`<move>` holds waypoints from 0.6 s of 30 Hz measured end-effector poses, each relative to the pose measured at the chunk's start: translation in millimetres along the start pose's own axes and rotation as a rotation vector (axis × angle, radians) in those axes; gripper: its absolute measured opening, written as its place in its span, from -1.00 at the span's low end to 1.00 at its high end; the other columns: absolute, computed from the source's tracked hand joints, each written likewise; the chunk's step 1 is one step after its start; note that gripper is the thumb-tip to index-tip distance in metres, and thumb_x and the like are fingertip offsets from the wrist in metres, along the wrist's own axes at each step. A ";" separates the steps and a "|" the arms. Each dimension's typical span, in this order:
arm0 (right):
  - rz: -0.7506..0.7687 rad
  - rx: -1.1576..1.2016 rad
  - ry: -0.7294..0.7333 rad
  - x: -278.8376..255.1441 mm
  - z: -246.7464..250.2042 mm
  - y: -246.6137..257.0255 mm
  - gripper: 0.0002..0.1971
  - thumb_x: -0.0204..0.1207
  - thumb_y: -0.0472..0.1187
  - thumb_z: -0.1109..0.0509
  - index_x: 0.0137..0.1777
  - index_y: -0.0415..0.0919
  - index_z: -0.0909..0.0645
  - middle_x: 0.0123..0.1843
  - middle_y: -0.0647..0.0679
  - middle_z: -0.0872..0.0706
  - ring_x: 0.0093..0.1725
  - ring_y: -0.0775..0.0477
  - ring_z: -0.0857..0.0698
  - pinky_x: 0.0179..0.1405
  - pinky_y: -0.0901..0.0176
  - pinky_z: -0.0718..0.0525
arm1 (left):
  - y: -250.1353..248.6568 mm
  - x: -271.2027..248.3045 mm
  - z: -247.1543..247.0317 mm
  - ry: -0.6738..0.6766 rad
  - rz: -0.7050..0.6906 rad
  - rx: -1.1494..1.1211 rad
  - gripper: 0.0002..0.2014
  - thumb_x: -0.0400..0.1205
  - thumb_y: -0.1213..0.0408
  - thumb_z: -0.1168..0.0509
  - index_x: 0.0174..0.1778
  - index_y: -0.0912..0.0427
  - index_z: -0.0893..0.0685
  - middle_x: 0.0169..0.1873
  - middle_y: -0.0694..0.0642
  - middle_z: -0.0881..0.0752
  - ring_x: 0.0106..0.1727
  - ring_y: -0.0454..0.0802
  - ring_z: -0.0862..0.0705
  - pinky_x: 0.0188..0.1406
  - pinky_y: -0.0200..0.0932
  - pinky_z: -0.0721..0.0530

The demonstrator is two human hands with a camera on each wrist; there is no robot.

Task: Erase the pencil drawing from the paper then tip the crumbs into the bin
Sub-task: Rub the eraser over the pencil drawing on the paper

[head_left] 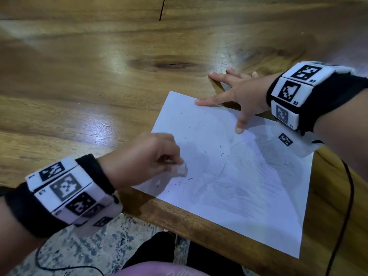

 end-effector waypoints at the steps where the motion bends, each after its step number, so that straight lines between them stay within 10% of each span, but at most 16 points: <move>1: 0.001 0.005 0.002 -0.5 0.1 0.1 0.12 0.18 0.00 -0.64 0.30 0.77 0.20 0.58 0.22 0.56 0.60 -0.12 0.46 0.50 -0.55 0.03 | -0.6 8.1 3.9 -0.045 -0.006 0.018 -0.84 0.37 0.14 -0.32 -0.28 0.13 -0.71 -0.35 -0.11 -0.60 -0.37 -0.39 -0.51 -0.35 -0.47 -0.43; 9: 0.010 0.001 0.001 0.5 0.1 -1.0 0.12 0.17 0.02 -0.64 0.31 0.77 0.20 0.57 0.22 0.56 0.61 -0.13 0.46 0.50 -0.55 0.02 | 1.9 9.2 -14.4 -0.008 -0.065 0.107 -0.73 0.51 0.09 -0.24 -0.39 0.22 -0.57 -0.36 -0.01 -0.55 -0.38 -0.14 -0.46 -0.39 -0.36 -0.39; 13: 0.009 -0.011 0.002 -1.1 0.6 -1.0 0.12 0.19 0.03 -0.64 0.33 0.76 0.21 0.58 0.21 0.56 0.61 -0.14 0.45 0.51 -0.53 0.00 | 6.6 -12.9 -9.1 0.168 -0.043 0.088 -0.93 0.45 0.22 -0.35 -0.34 0.11 -0.67 -0.33 -0.23 -0.53 -0.35 -0.44 -0.51 -0.34 -0.50 -0.43; 18: 0.004 -0.012 0.005 -3.0 1.2 -0.2 0.11 0.21 0.01 -0.63 0.36 0.73 0.20 0.58 0.21 0.56 0.61 -0.14 0.45 0.50 -0.50 0.03 | -6.5 18.3 -7.4 0.030 -0.067 0.069 -0.84 0.40 0.13 -0.38 -0.34 0.15 -0.67 -0.43 -0.21 -0.46 -0.37 -0.48 -0.50 -0.37 -0.60 -0.36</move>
Point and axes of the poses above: each hand's wrist, its own x-axis towards the middle knuckle, its own z-axis out of the back of the hand, y = z × x, the point moved 3 cm from there along x, towards the middle knuckle
